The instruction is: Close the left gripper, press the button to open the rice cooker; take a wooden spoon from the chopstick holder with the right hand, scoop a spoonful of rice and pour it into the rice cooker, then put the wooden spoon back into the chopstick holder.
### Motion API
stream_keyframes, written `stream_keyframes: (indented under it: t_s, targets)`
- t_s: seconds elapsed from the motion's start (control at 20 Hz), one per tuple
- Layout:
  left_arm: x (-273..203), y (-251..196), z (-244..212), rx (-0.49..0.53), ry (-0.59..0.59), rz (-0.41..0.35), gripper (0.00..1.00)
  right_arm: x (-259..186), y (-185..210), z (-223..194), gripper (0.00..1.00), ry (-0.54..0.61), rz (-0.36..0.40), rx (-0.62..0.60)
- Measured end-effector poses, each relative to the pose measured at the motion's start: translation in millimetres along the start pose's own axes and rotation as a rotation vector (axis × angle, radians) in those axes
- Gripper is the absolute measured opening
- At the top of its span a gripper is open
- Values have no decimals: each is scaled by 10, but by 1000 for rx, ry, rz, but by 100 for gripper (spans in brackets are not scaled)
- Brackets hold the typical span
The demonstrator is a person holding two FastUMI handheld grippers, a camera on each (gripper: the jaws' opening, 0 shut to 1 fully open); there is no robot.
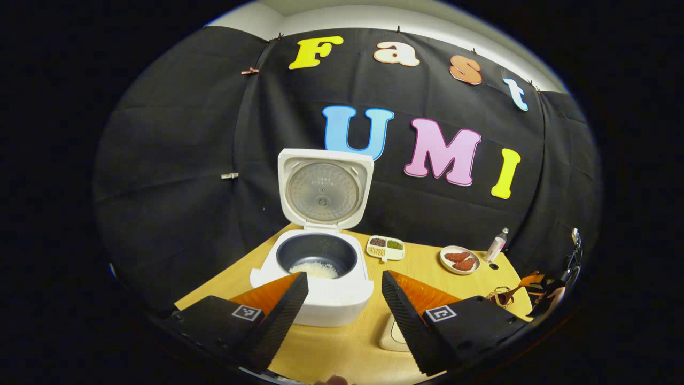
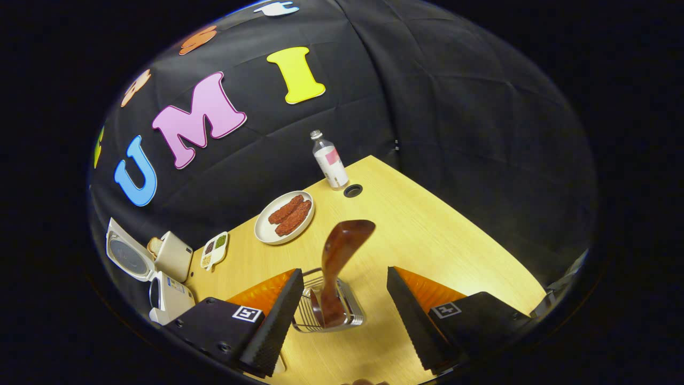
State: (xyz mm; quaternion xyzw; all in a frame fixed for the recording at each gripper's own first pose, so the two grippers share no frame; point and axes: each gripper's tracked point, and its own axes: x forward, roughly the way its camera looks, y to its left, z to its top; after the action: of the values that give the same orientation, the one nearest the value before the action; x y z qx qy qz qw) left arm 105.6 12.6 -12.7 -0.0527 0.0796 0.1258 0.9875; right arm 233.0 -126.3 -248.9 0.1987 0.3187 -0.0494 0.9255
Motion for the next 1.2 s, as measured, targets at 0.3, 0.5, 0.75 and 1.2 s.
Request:
stream_keyframes:
  t_s: [0.3, 0.5, 0.75, 1.2]
  targets:
    - [356, 67, 922, 39, -151, -23, 95, -500, -406, -238, 99, 18, -61, -29]
    - [608, 86, 1523, 124, -229, -36, 95, -604, -654, -332, 99, 6, -123, 0]
    - [922, 140, 2215, 123, -313, -45, 95, -729, -777, -496, 99, 26, -157, 23]
    - [1768, 786, 3004, 68, -382, 67, 95, -963, -691, -330, 99, -46, -185, -62]
